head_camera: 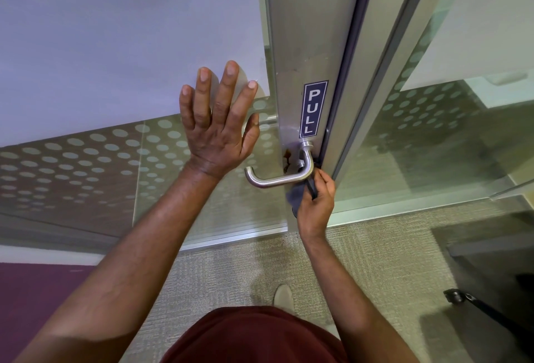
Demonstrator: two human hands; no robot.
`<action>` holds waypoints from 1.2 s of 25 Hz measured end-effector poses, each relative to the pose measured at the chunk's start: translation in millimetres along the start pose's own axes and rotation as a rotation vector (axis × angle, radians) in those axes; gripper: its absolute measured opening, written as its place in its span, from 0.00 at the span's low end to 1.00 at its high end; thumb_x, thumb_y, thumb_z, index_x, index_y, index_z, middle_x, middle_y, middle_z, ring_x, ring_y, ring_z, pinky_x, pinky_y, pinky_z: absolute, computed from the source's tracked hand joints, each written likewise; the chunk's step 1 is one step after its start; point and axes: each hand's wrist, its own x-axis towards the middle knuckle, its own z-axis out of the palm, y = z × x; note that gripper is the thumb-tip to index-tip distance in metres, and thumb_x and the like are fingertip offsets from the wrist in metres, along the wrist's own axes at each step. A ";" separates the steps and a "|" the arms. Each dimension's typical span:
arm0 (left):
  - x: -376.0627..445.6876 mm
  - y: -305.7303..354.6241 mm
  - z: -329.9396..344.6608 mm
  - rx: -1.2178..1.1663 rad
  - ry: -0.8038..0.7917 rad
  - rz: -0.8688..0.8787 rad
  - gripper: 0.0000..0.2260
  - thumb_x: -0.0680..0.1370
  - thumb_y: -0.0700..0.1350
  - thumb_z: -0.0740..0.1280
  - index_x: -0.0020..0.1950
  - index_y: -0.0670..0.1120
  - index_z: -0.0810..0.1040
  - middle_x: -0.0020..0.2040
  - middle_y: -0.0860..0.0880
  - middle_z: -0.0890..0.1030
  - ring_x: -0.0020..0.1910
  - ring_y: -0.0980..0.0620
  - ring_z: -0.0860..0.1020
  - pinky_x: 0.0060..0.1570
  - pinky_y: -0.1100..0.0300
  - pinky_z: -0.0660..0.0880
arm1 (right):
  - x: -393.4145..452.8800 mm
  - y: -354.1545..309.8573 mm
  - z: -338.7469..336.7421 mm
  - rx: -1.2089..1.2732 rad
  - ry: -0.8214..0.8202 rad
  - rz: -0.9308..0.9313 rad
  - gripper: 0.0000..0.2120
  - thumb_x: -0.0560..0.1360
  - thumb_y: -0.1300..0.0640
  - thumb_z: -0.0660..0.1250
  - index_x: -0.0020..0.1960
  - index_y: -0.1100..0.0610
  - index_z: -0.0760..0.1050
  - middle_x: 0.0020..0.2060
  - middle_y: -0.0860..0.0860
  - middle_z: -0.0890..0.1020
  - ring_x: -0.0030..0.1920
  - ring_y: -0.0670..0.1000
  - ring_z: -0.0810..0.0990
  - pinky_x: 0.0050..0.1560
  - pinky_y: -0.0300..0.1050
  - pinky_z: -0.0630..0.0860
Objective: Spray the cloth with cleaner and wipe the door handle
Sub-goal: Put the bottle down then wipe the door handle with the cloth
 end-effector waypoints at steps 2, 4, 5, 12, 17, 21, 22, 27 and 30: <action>0.3 -1.0 0.4 -0.004 0.003 0.004 0.24 0.83 0.54 0.62 0.78 0.49 0.69 0.87 0.51 0.50 0.86 0.47 0.46 0.83 0.47 0.45 | 2.1 3.5 -3.6 -0.013 -0.055 -0.038 0.22 0.79 0.74 0.64 0.72 0.63 0.76 0.65 0.41 0.75 0.68 0.47 0.75 0.71 0.32 0.69; -0.4 -1.4 1.1 -0.005 0.009 0.002 0.24 0.82 0.54 0.63 0.78 0.50 0.69 0.86 0.51 0.51 0.86 0.47 0.46 0.84 0.47 0.44 | 2.8 4.2 -10.6 -0.164 -0.113 -0.180 0.22 0.80 0.68 0.65 0.72 0.57 0.75 0.68 0.40 0.73 0.71 0.48 0.72 0.73 0.37 0.69; -0.8 -1.3 1.7 -0.001 0.009 0.003 0.24 0.82 0.54 0.63 0.78 0.50 0.69 0.86 0.51 0.51 0.86 0.47 0.46 0.84 0.47 0.44 | 3.7 5.2 -11.9 -0.246 -0.129 -0.244 0.24 0.78 0.68 0.67 0.72 0.54 0.76 0.70 0.44 0.72 0.72 0.49 0.71 0.74 0.42 0.69; -2.3 -1.5 2.1 -0.007 -0.004 0.001 0.25 0.82 0.53 0.63 0.79 0.50 0.68 0.87 0.51 0.51 0.86 0.47 0.46 0.84 0.46 0.44 | 11.6 6.0 -17.6 -0.786 -0.175 -0.550 0.33 0.67 0.69 0.78 0.69 0.49 0.77 0.71 0.53 0.70 0.68 0.54 0.70 0.60 0.51 0.82; -1.2 -1.8 1.4 -0.015 -0.003 -0.001 0.24 0.83 0.54 0.62 0.79 0.50 0.67 0.87 0.51 0.50 0.86 0.47 0.46 0.84 0.46 0.45 | 2.1 2.2 -9.1 -0.539 -0.157 -0.387 0.34 0.71 0.72 0.74 0.71 0.48 0.75 0.72 0.50 0.69 0.70 0.48 0.73 0.67 0.37 0.76; -0.7 -1.6 -0.1 -0.003 -0.016 -0.003 0.24 0.83 0.53 0.62 0.78 0.50 0.68 0.87 0.51 0.50 0.86 0.47 0.45 0.83 0.47 0.45 | -2.2 -3.2 -3.9 -0.005 -0.035 0.040 0.20 0.81 0.69 0.65 0.71 0.58 0.78 0.65 0.50 0.77 0.66 0.45 0.78 0.72 0.38 0.71; -0.6 -1.2 -0.2 0.001 -0.019 -0.005 0.24 0.83 0.53 0.62 0.78 0.49 0.68 0.87 0.51 0.51 0.86 0.47 0.45 0.83 0.47 0.44 | -4.9 -3.6 -6.8 0.020 -0.013 0.120 0.17 0.82 0.66 0.65 0.69 0.56 0.80 0.63 0.51 0.79 0.65 0.48 0.80 0.72 0.46 0.73; -1.1 -0.7 -1.1 0.012 -0.032 -0.018 0.24 0.82 0.52 0.64 0.78 0.49 0.68 0.79 0.44 0.63 0.86 0.48 0.44 0.83 0.47 0.45 | -7.7 -36.6 -19.8 0.257 0.051 0.069 0.09 0.82 0.53 0.68 0.56 0.40 0.82 0.54 0.48 0.85 0.57 0.47 0.83 0.64 0.55 0.80; -0.3 -1.1 -1.4 0.008 -0.030 -0.016 0.24 0.82 0.52 0.64 0.78 0.50 0.68 0.82 0.46 0.61 0.86 0.48 0.44 0.83 0.47 0.44 | 3.6 -57.1 -19.5 0.184 -0.048 -0.062 0.18 0.81 0.54 0.65 0.64 0.32 0.78 0.61 0.33 0.76 0.65 0.38 0.77 0.67 0.34 0.73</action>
